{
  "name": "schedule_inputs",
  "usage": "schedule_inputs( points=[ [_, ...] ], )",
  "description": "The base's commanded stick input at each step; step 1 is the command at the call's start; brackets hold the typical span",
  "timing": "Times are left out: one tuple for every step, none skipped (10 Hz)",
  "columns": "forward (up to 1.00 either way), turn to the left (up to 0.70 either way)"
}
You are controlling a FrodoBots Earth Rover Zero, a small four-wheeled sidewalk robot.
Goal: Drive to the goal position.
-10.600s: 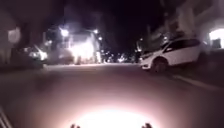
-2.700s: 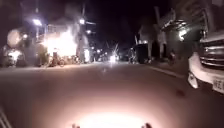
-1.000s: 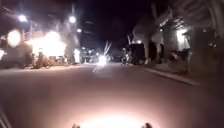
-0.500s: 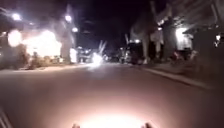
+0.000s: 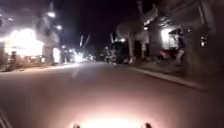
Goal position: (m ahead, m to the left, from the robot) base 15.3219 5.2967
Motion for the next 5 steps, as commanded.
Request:
schedule_inputs(
  points=[
    [0.70, -0.35],
    [0.70, -0.28],
    [0.70, 0.00],
    [0.70, 0.00],
    [0.70, 0.00]
  ],
)
